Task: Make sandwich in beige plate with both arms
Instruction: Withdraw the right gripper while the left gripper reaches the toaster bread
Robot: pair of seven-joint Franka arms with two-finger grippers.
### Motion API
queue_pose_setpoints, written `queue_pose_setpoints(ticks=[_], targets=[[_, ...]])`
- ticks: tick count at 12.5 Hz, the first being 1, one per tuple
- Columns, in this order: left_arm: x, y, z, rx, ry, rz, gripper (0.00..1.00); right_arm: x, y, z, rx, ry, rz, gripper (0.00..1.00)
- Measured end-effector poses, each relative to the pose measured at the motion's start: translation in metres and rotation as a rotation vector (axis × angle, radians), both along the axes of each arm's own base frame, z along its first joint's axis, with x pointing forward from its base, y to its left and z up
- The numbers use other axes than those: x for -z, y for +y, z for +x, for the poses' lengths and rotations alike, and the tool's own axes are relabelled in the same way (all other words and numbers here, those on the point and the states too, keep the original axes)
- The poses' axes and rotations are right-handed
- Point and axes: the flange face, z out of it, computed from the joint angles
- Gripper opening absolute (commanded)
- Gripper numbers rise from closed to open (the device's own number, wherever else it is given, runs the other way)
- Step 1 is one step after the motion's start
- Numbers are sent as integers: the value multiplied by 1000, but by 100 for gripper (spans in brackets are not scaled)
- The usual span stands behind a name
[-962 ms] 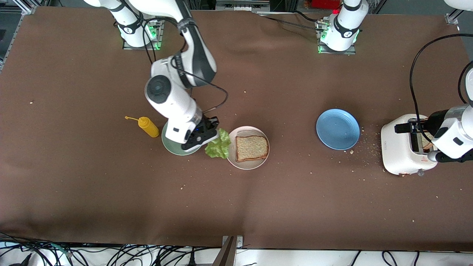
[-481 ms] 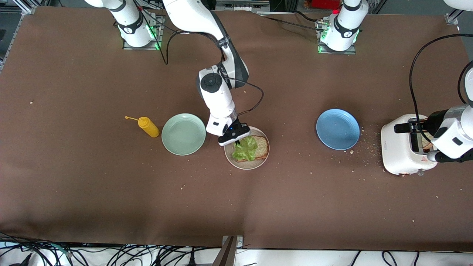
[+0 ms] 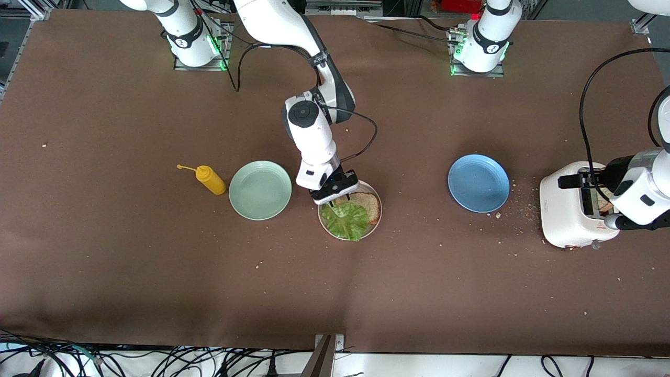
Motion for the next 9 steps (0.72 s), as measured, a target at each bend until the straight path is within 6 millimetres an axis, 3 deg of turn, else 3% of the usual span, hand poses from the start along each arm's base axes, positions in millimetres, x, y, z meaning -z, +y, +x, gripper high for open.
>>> queue_pose_setpoints(ticks=[2, 3, 6, 9], targets=[[0, 0, 0, 0, 1, 0, 97, -14, -12, 6, 9, 58, -40, 100], [0, 0, 0, -1, 1, 0, 97, -33, -28, 19, 30, 88, -61, 100], [1, 3, 1, -4, -7, 2, 95, -110, -91, 53, 114, 168, -77, 100], [15, 23, 6, -2, -41, 0, 93, -187, -181, 77, 196, 253, -91, 100]])
